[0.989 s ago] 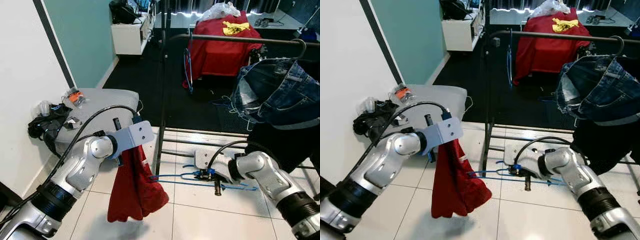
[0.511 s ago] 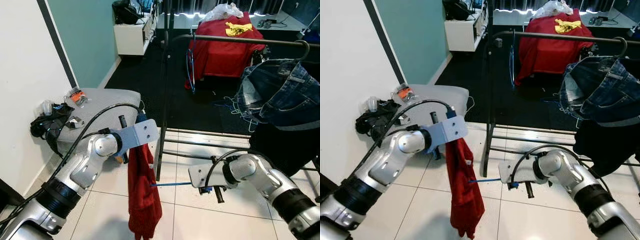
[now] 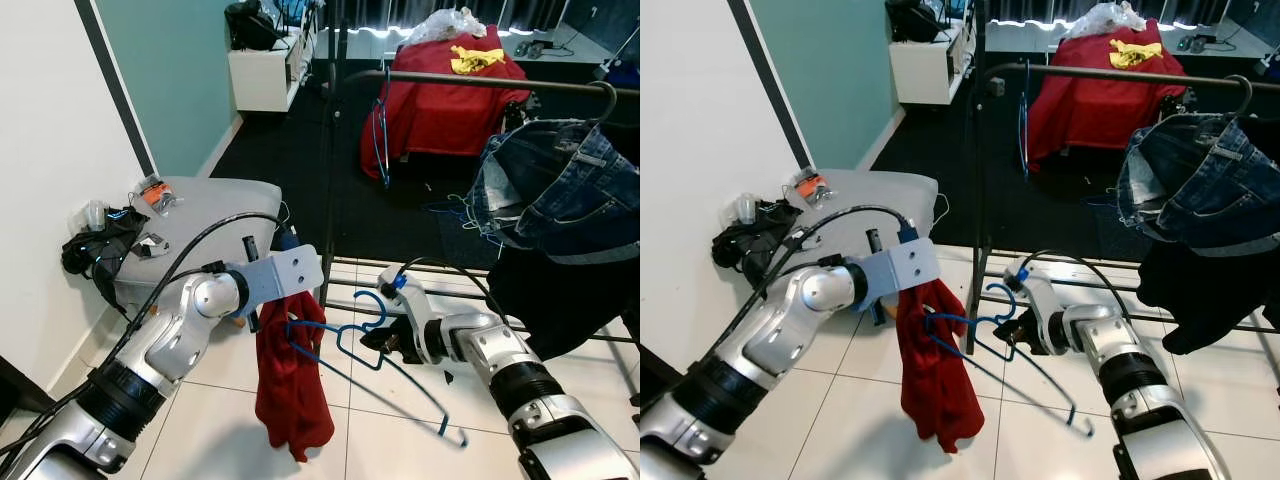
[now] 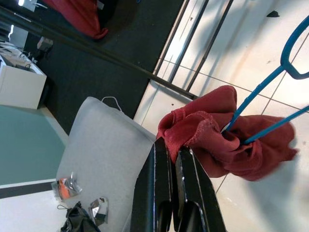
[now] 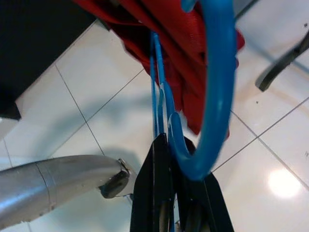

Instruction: Hang hanger

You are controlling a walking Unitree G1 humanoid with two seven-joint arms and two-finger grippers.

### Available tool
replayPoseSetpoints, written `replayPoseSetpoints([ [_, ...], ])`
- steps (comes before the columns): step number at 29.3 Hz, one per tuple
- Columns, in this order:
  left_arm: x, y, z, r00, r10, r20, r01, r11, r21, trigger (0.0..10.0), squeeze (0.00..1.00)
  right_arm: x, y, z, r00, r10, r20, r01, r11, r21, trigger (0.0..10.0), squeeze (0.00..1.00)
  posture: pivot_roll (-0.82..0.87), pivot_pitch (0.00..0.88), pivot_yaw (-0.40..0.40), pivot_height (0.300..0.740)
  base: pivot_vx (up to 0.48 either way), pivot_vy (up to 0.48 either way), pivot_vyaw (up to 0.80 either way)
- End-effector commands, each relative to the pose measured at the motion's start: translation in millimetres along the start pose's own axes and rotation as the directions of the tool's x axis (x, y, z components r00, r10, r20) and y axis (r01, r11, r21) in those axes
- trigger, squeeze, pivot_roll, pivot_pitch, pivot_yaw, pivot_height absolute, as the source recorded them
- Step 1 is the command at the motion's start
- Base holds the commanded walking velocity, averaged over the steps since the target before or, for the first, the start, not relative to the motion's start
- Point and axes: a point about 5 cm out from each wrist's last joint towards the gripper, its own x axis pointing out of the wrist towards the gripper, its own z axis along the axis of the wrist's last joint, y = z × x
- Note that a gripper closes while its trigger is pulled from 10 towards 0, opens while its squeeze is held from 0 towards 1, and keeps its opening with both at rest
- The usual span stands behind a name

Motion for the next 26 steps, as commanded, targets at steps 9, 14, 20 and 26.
replayPoseSetpoints([
  [9,-2.6,-2.0,-10,0.998,-0.009,-0.064,0.008,1.0,-0.002,10.0,0.0,-14.2,-14.7,-1,0.918,-0.395,-0.033,0.267,0.678,-0.685,10.0,0.0,0.01,0.075,0.036,0.74,0.0,0.0,0.0],
  [14,-5.2,-4.2,-23,0.99,-0.009,-0.141,0.007,1.0,-0.017,10.0,0.0,-11.8,9.4,-13,0.973,-0.212,-0.091,0.108,0.767,-0.633,10.0,0.0,0.01,0.078,0.032,0.74,0.0,0.0,0.0],
  [20,-7.1,-0.9,-28,0.986,0.005,-0.165,-0.011,0.999,-0.036,10.0,0.0,-14.3,20.8,-12,0.984,-0.176,0.004,0.141,0.78,-0.61,10.0,0.0,0.0,0.078,0.039,0.74,0.0,0.0,0.0],
  [26,-6.9,0.9,-24,0.991,0.009,-0.132,-0.013,0.999,-0.032,10.0,0.0,-33.9,-3.9,-15,0.903,-0.422,0.084,0.37,0.663,-0.65,10.0,0.0,-0.01,0.079,0.042,0.74,0.0,0.0,0.0],
])
